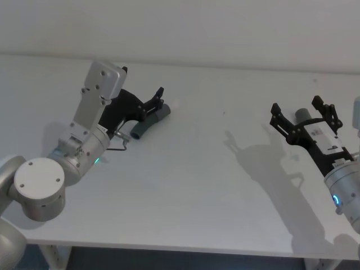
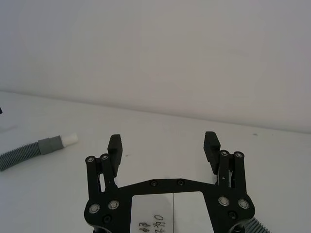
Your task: Use both hands to pick up one end of the pipe from the table, align the ends, and insert them.
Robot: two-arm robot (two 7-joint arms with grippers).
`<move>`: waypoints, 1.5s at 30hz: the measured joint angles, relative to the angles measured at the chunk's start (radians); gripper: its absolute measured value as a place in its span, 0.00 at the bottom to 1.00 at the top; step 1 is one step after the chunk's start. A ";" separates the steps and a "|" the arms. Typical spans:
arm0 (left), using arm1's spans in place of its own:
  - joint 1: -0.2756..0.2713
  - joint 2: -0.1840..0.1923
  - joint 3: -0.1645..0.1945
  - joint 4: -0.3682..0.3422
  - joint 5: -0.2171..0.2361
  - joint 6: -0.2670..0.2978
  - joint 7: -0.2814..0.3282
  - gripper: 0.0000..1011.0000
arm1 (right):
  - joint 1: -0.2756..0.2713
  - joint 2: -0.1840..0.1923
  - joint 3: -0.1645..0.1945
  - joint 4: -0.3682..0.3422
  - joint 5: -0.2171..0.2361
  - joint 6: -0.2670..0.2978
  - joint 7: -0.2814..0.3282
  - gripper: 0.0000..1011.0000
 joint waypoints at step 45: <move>-0.160 0.066 0.002 -0.028 -0.086 0.487 -0.225 0.99 | 0.000 0.000 0.000 0.000 0.000 0.000 0.000 0.99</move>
